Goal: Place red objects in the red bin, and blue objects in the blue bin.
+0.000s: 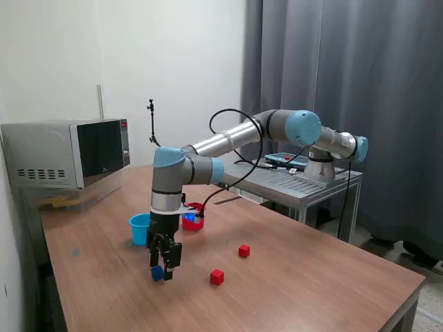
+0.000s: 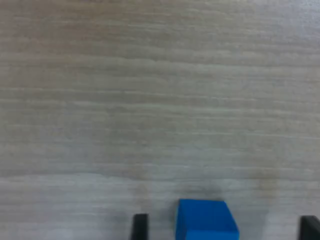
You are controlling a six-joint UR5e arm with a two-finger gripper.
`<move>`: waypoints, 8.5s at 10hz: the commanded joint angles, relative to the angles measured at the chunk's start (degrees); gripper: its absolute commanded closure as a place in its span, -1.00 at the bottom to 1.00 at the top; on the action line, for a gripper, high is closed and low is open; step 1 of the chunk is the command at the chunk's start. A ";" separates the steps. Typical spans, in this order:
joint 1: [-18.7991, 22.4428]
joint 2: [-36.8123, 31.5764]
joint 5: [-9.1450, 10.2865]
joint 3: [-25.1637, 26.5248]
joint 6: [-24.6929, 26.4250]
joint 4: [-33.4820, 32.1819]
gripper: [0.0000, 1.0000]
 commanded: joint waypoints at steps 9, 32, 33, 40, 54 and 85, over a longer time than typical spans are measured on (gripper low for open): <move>0.09 -0.63 -0.77 -2.71 0.02 -0.20 1.00; -9.23 -13.82 -12.81 13.97 8.64 6.13 1.00; -9.23 -13.82 -12.81 13.97 8.55 6.13 1.00; -9.40 -14.00 -12.81 13.89 8.55 6.13 1.00; -9.05 -14.44 -12.20 13.80 8.64 5.61 -1.00; 8.44 -17.07 -2.71 25.40 1.17 -2.57 -1.00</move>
